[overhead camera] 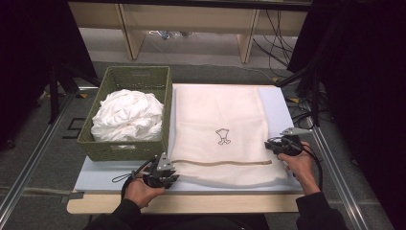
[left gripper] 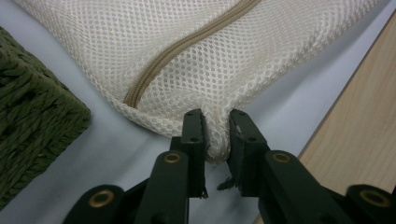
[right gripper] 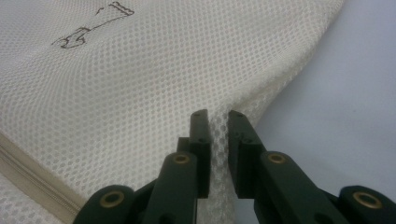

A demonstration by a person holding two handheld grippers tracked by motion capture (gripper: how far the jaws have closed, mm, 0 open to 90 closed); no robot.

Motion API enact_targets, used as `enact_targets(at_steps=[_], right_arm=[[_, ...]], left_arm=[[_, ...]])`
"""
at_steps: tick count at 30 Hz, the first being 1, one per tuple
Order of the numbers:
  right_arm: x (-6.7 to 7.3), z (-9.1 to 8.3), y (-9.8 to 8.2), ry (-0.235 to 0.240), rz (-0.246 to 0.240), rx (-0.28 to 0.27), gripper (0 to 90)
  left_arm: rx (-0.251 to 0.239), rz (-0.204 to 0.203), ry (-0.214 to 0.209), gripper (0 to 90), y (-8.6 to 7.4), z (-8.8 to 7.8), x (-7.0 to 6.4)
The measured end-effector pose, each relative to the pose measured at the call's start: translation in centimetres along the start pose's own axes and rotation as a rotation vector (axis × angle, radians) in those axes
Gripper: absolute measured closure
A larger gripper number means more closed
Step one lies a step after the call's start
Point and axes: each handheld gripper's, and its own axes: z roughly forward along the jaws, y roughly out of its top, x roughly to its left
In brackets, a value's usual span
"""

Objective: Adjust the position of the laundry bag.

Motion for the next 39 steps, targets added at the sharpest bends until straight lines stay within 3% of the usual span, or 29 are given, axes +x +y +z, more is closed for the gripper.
enact_targets(at_steps=[1, 2, 3, 4, 5, 8, 9, 13, 14, 15, 16, 21, 25, 27, 28, 32, 35, 36, 37, 39], right_arm=[[0.0, -0.1, 0.0, -0.008, 0.009, 0.008, 78.6], [0.0, -0.1, 0.0, -0.008, 0.009, 0.008, 78.6], [-0.2, 0.0, -0.1, -0.018, -0.010, -0.018, 77.5], [-0.1, -0.2, 0.0, 0.002, 0.016, 0.006, 75.5], [-0.3, -0.3, 0.1, -0.008, -0.009, -0.001, 73.0], [-0.3, -0.7, 0.0, -0.035, 0.017, 0.005, 65.1], [-0.4, -1.0, 0.0, -0.039, 0.011, -0.004, 62.0], [-0.4, -1.8, 0.0, -0.028, 0.003, -0.006, 60.1], [-0.1, -2.1, -0.2, -0.047, 0.017, 0.005, 59.2], [-0.4, -2.3, -0.4, -0.052, -0.017, 0.011, 58.5], [-0.3, -2.5, -0.5, -0.044, 0.001, 0.017, 57.5], [0.0, -3.7, -1.4, -0.027, 0.049, 0.043, 51.0], [0.4, -4.5, -2.5, -0.010, 0.071, 0.078, 48.3], [0.6, -4.8, -2.8, 0.001, 0.083, 0.084, 47.8], [0.8, -4.9, -3.1, 0.012, 0.084, 0.093, 47.2], [1.3, -5.0, -3.3, 0.011, 0.107, 0.113, 45.4], [1.5, -4.9, -3.5, 0.005, 0.098, 0.132, 43.5], [1.3, -4.7, -3.6, 0.042, 0.078, 0.138, 43.1], [1.4, -4.9, -3.5, 0.043, 0.083, 0.168, 42.6], [1.6, -4.8, -3.6, 0.040, 0.046, 0.169, 40.9]], left_arm=[[-0.011, 0.013, 0.002, 68.9, 0.1, -0.1, 0.1], [-0.017, 0.002, 0.004, 68.9, 0.1, -0.2, 0.0], [-0.035, 0.017, 0.005, 64.6, 0.3, -0.4, 0.1], [-0.041, 0.019, 0.024, 59.4, 0.4, -0.5, 0.1], [-0.057, 0.011, 0.040, 55.5, 0.5, -0.7, 0.1], [-0.064, 0.008, 0.035, 48.6, 0.7, -1.0, 0.2], [-0.090, -0.026, 0.038, 45.1, 0.8, -0.9, 0.1], [-0.061, -0.021, 0.034, 42.3, 1.1, -1.2, 0.3], [-0.077, -0.036, 0.035, 42.0, 1.2, -1.2, 0.1], [-0.094, -0.036, 0.026, 41.8, 1.3, -1.2, 0.1], [-0.111, -0.068, 0.028, 41.5, 1.4, -1.2, -0.1], [-0.156, -0.089, 0.017, 39.1, 2.1, -1.7, -0.5], [-0.164, -0.096, 0.009, 38.0, 2.3, -1.7, -0.6], [-0.137, -0.072, 0.008, 37.4, 2.4, -1.8, -0.5], [-0.155, -0.098, 0.012, 37.2, 2.5, -1.6, -0.6], [-0.148, -0.095, 0.001, 36.5, 2.7, -1.3, -0.7], [-0.133, -0.079, -0.008, 36.4, 2.8, -1.2, -0.8], [-0.145, -0.094, -0.006, 36.3, 2.9, -1.1, -1.0], [-0.137, -0.087, -0.011, 36.3, 2.9, -1.1, -0.9], [-0.142, -0.090, -0.011, 35.7, 2.9, -1.1, -0.9]])
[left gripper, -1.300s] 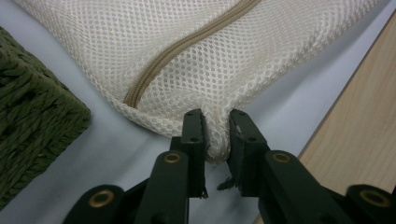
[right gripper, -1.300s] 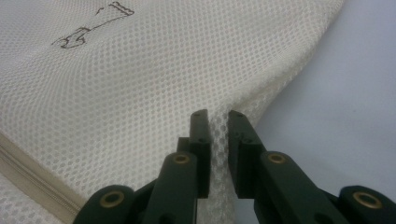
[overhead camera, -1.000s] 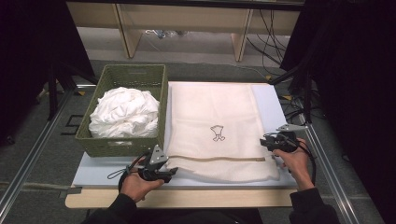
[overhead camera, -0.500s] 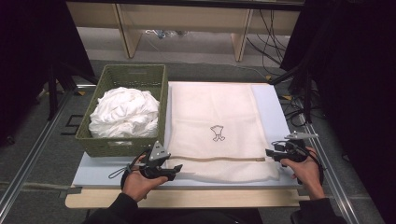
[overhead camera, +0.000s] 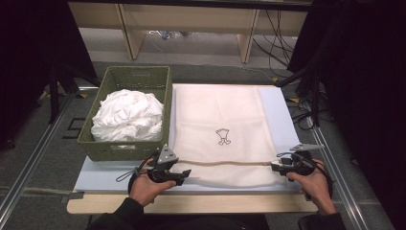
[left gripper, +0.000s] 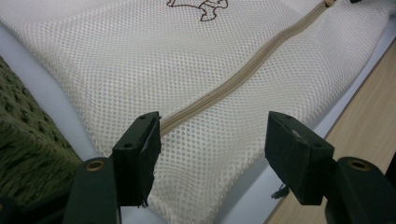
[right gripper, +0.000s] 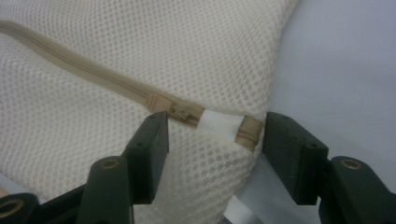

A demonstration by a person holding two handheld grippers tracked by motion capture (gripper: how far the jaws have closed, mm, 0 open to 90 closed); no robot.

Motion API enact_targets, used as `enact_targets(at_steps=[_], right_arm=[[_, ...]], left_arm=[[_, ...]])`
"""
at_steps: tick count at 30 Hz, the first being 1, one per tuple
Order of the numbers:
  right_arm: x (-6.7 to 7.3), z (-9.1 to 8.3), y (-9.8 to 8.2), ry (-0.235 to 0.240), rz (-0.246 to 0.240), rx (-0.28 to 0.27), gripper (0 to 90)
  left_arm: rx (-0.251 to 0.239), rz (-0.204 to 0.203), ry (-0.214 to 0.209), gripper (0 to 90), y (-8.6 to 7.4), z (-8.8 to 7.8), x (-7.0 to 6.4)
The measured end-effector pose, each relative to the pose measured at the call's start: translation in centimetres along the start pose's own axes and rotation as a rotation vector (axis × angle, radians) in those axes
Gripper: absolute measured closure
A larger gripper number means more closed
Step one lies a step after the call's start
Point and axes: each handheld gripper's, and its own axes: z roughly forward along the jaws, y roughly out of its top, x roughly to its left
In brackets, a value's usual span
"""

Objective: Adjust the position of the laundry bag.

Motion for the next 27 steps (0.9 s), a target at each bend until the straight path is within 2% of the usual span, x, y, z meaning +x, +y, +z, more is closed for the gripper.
enact_targets(at_steps=[2, 4, 5, 6, 8, 9, 10, 11, 12, 14, 16, 17, 18, 19, 20, 22, 23, 24, 25, 26, 27], right_arm=[[0.3, 0.0, -0.1, -0.003, 0.013, 0.009, 40.2], [0.6, -0.1, -0.2, -0.025, -0.002, 0.035, 40.5], [0.9, 0.1, -0.4, -0.056, 0.005, 0.006, 40.5], [1.1, -0.1, -0.4, -0.062, 0.027, 0.034, 40.4], [1.2, 0.0, -0.4, -0.062, 0.038, 0.025, 39.9], [1.3, 0.0, -0.4, -0.069, 0.050, 0.048, 38.7], [0.8, 0.0, -0.4, -0.049, 0.001, 0.049, 38.5], [0.7, 0.0, -0.4, -0.044, -0.025, 0.058, 38.4], [0.8, 0.1, -0.5, -0.054, -0.014, 0.046, 38.3], [1.0, 0.0, -0.4, -0.056, 0.000, 0.050, 38.0], [1.2, 0.1, -0.4, -0.074, -0.028, 0.063, 38.2], [1.5, 0.2, -0.3, -0.075, -0.016, 0.061, 38.8], [1.4, 0.3, -0.3, -0.081, -0.044, 0.064, 39.5], [1.6, 0.2, -0.2, -0.082, -0.021, 0.071, 41.4], [1.5, 0.3, -0.1, -0.078, -0.042, 0.074, 44.8], [1.6, 0.2, -0.1, -0.083, -0.029, 0.077, 45.7], [1.6, 0.3, -0.1, -0.092, -0.038, 0.073, 47.3], [2.0, 0.2, 0.0, -0.109, -0.009, 0.081, 52.0], [1.9, 0.3, 0.1, -0.083, -0.031, 0.071, 54.4], [2.0, 0.3, 0.1, -0.086, -0.037, 0.077, 55.0], [1.8, 0.5, 0.1, -0.085, -0.065, 0.064, 57.6]], left_arm=[[0.001, 0.004, 0.001, 35.5, 0.0, 0.0, 0.0], [0.001, 0.002, 0.001, 35.3, 0.0, 0.0, 0.0], [0.001, 0.005, 0.000, 35.2, 0.0, 0.0, 0.0], [0.002, 0.005, -0.001, 35.2, 0.0, 0.0, -0.1], [0.004, 0.011, 0.004, 35.1, -0.1, 0.1, -0.1], [0.001, 0.006, -0.001, 35.1, -0.1, 0.1, -0.2], [-0.007, 0.001, 0.000, 35.1, 0.0, 0.1, -0.3], [-0.005, 0.011, -0.001, 35.1, 0.0, 0.1, -0.2], [0.010, 0.026, -0.003, 35.0, 0.0, 0.0, -0.1], [0.000, 0.011, 0.000, 34.9, 0.0, 0.2, -0.2], [0.000, 0.014, -0.008, 34.9, 0.0, 0.2, -0.2], [0.000, 0.017, -0.008, 34.9, 0.0, 0.2, -0.2], [0.003, 0.018, 0.000, 34.7, 0.1, 0.2, -0.3], [-0.002, 0.018, 0.001, 34.3, 0.1, 0.2, -0.3], [-0.007, 0.014, -0.003, 33.9, 0.0, 0.3, -0.4], [-0.014, 0.015, -0.010, 33.9, 0.0, 0.4, -0.4], [-0.001, 0.031, -0.005, 33.9, -0.1, 0.3, -0.3], [0.003, 0.031, -0.012, 33.8, -0.1, 0.3, -0.3], [0.003, 0.034, -0.002, 33.8, 0.0, 0.3, -0.3], [0.001, 0.039, -0.008, 33.8, 0.0, 0.3, -0.4], [-0.004, 0.035, -0.008, 33.8, 0.0, 0.3, -0.4]])
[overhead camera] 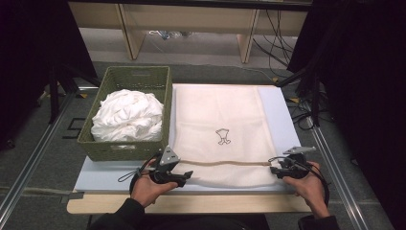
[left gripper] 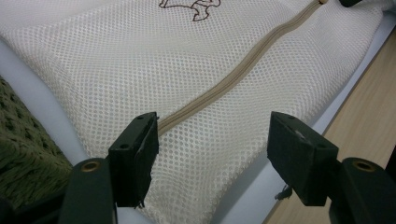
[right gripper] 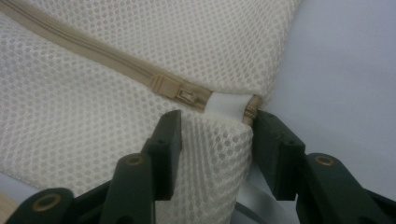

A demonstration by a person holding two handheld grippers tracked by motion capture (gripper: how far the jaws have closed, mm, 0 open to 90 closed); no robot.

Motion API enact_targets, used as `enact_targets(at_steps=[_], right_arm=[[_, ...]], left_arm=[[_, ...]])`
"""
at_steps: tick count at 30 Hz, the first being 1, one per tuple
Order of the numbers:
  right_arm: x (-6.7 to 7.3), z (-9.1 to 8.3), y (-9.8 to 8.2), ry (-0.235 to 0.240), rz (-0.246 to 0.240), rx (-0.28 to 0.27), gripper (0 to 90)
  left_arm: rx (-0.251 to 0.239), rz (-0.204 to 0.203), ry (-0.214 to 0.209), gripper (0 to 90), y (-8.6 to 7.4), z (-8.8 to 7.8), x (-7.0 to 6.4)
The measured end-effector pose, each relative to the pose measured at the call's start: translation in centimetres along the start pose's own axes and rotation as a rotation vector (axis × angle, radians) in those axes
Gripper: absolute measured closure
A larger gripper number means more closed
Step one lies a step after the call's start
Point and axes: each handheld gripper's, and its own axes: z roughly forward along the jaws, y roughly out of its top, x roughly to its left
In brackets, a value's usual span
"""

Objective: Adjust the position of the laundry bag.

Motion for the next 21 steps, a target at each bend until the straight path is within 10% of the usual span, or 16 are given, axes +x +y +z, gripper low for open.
enact_targets(at_steps=[5, 8, 21], right_arm=[[0.69, -0.11, -0.11, -0.039, 0.080, -0.025, 67.3], [0.32, -0.05, -0.09, -0.041, 0.033, -0.034, 68.4], [-0.28, 0.38, 0.02, -0.062, 0.105, -0.045, 54.1]], left_arm=[[0.003, 0.002, 0.007, 33.6, -0.03, -0.03, -0.09], [0.007, 0.005, -0.012, 33.7, -0.01, -0.06, -0.09], [0.000, 0.012, -0.002, 33.9, -0.05, -0.01, -0.21]])
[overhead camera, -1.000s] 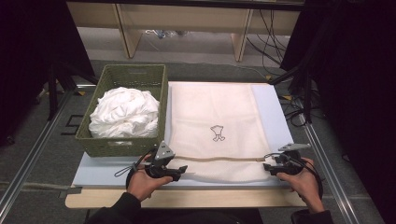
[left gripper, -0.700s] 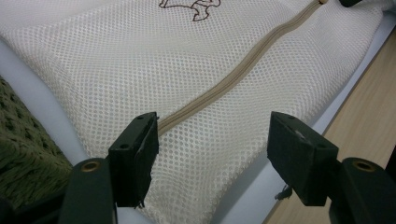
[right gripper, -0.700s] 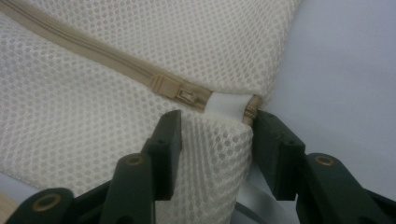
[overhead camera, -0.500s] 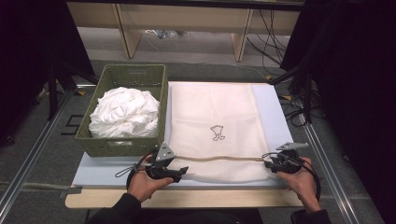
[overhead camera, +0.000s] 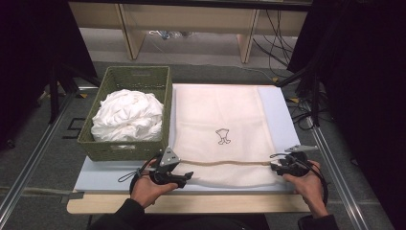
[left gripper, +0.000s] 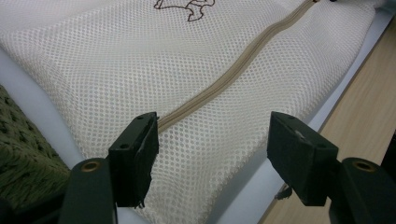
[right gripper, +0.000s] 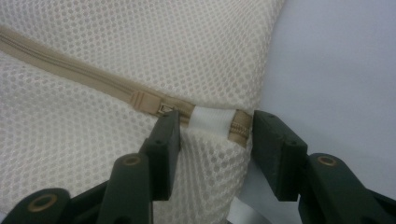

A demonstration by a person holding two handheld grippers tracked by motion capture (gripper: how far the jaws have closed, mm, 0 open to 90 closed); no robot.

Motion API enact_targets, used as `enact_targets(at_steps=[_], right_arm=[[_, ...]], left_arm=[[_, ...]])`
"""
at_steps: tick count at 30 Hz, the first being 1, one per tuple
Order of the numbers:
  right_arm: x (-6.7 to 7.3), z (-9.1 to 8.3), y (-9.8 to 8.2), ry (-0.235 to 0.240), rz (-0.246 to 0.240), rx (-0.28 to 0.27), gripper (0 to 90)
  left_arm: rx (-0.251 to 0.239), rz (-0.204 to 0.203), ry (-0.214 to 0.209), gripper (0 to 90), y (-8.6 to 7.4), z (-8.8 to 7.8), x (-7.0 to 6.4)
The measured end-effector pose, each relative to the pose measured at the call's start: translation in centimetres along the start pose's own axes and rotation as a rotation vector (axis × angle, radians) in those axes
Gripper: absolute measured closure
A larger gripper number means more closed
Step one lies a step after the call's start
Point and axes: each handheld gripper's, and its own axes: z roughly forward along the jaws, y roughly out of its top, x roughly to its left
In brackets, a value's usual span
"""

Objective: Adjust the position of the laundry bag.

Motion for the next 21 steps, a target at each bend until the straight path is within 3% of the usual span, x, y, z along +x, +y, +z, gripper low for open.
enact_targets(at_steps=[1, 7, 9, 10, 11, 12, 13, 17, 18, 19, 20, 21], right_arm=[[0.01, 0.08, 0.00, -0.018, -0.011, -0.011, 57.1], [0.33, -0.01, 0.09, 0.017, -0.049, -0.003, 70.9], [0.40, 0.20, -0.04, 0.026, -0.027, -0.041, 76.5], [0.12, 0.10, -0.06, 0.042, -0.053, -0.020, 79.2], [0.22, 0.11, -0.07, 0.057, -0.026, -0.026, 81.1], [0.23, 0.40, -0.19, 0.054, -0.019, -0.063, 81.8], [0.35, 0.11, -0.19, 0.063, 0.018, -0.036, 82.2], [0.07, 0.08, -0.04, 0.072, -0.019, -0.048, 82.8], [-0.05, -0.16, 0.04, 0.030, -0.053, -0.024, 82.9], [-0.17, -0.15, 0.09, 0.109, -0.035, -0.029, 83.0], [-0.08, -0.18, 0.09, 0.075, -0.038, -0.055, 83.0], [0.13, -0.43, 0.11, 0.081, -0.009, -0.039, 83.1]], left_arm=[[0.000, 0.001, 0.001, 33.9, 0.00, 0.00, -0.02], [-0.008, -0.005, -0.005, 33.9, 0.01, -0.02, -0.04], [-0.008, -0.003, -0.006, 33.9, 0.01, -0.03, -0.04], [-0.007, -0.003, -0.004, 33.9, 0.02, -0.05, -0.05], [-0.008, -0.003, -0.005, 33.9, 0.02, -0.03, -0.04], [-0.010, -0.004, -0.012, 33.9, 0.04, -0.05, -0.08], [-0.014, -0.007, -0.006, 33.9, 0.06, -0.05, -0.15], [-0.013, -0.005, -0.012, 33.8, 0.06, -0.02, -0.09], [-0.012, -0.005, -0.011, 33.8, 0.07, -0.04, -0.12], [-0.013, -0.004, -0.009, 33.8, 0.08, -0.07, -0.14], [-0.012, -0.004, -0.011, 33.8, 0.09, -0.10, -0.13], [-0.012, 0.002, -0.011, 33.9, 0.11, -0.14, -0.08]])
